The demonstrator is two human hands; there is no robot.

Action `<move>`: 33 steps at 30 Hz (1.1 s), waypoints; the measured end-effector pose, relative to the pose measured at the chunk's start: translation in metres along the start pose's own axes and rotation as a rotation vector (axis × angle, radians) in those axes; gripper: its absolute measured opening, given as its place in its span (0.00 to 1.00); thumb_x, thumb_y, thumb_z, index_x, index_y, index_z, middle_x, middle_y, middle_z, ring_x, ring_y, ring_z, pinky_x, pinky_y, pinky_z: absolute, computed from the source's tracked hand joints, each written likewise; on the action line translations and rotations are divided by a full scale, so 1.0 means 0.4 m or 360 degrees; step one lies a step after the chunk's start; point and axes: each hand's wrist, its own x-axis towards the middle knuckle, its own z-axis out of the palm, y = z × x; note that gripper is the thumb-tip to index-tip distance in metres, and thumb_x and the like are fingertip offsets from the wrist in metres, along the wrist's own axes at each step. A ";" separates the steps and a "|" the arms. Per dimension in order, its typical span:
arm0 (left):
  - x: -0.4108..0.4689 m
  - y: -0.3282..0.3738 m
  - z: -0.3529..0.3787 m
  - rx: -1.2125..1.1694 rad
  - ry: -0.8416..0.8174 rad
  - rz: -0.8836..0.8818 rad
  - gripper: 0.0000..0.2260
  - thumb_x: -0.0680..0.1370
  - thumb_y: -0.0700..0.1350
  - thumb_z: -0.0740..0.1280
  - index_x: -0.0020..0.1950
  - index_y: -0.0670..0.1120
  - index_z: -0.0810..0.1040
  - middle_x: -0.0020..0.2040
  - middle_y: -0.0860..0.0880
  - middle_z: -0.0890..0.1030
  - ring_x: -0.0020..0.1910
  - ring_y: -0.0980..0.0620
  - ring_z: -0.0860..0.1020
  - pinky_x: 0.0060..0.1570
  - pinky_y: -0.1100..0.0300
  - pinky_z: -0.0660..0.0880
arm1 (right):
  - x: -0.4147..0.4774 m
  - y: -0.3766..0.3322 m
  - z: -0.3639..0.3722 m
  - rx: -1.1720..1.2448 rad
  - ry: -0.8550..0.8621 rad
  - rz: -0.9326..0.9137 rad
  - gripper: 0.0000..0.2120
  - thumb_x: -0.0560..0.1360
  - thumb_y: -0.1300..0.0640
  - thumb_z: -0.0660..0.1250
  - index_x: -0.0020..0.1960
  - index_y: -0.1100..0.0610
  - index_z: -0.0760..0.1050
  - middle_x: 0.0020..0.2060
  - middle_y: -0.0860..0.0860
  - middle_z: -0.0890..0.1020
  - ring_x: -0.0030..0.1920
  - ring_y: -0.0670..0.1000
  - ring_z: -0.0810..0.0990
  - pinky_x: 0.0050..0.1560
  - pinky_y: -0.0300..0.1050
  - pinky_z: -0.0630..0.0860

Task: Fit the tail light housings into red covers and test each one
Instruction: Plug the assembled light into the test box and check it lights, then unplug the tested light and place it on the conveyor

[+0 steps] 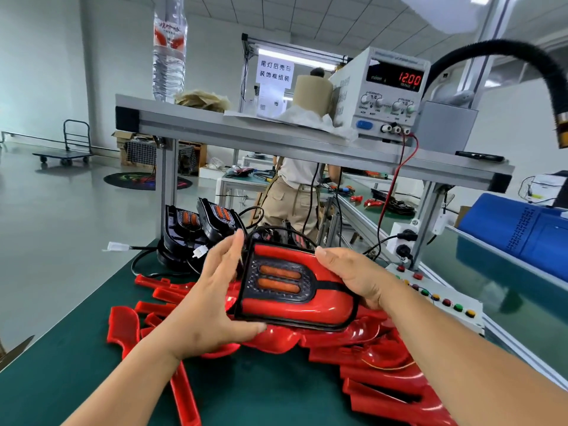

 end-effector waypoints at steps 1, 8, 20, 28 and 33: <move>0.009 0.002 0.003 -0.0133 0.0110 -0.0021 0.55 0.62 0.63 0.77 0.72 0.74 0.37 0.72 0.73 0.45 0.72 0.73 0.54 0.66 0.75 0.60 | 0.000 -0.004 -0.003 0.0066 0.0060 -0.0014 0.26 0.68 0.36 0.66 0.53 0.57 0.82 0.46 0.59 0.86 0.42 0.55 0.85 0.40 0.46 0.81; 0.049 0.089 0.079 -0.1387 0.0101 -0.0589 0.50 0.54 0.71 0.77 0.73 0.63 0.65 0.70 0.59 0.73 0.71 0.54 0.69 0.65 0.52 0.72 | -0.014 -0.037 0.028 0.0578 0.0424 -0.0008 0.34 0.62 0.34 0.71 0.53 0.63 0.82 0.46 0.64 0.85 0.42 0.62 0.85 0.45 0.56 0.83; 0.065 0.262 0.228 -0.1874 0.0726 -0.0791 0.31 0.71 0.62 0.60 0.70 0.49 0.72 0.57 0.48 0.84 0.55 0.49 0.83 0.60 0.49 0.76 | -0.084 -0.061 0.150 0.0797 0.1046 0.0020 0.27 0.73 0.32 0.63 0.47 0.57 0.82 0.42 0.56 0.86 0.44 0.58 0.86 0.53 0.58 0.81; 0.203 0.299 0.270 -0.1480 0.0493 -0.0969 0.26 0.77 0.69 0.54 0.56 0.52 0.80 0.52 0.51 0.85 0.54 0.47 0.82 0.61 0.42 0.75 | -0.233 -0.046 0.024 0.0919 0.1016 0.0055 0.20 0.82 0.47 0.58 0.45 0.57 0.83 0.41 0.55 0.86 0.36 0.51 0.83 0.36 0.47 0.79; 0.315 0.396 0.401 -0.1212 0.0246 -0.0936 0.31 0.77 0.70 0.48 0.68 0.49 0.70 0.63 0.45 0.77 0.60 0.40 0.77 0.62 0.40 0.73 | -0.347 -0.026 -0.107 0.1252 0.1308 -0.0067 0.11 0.81 0.57 0.62 0.49 0.64 0.79 0.37 0.59 0.84 0.37 0.52 0.80 0.36 0.41 0.79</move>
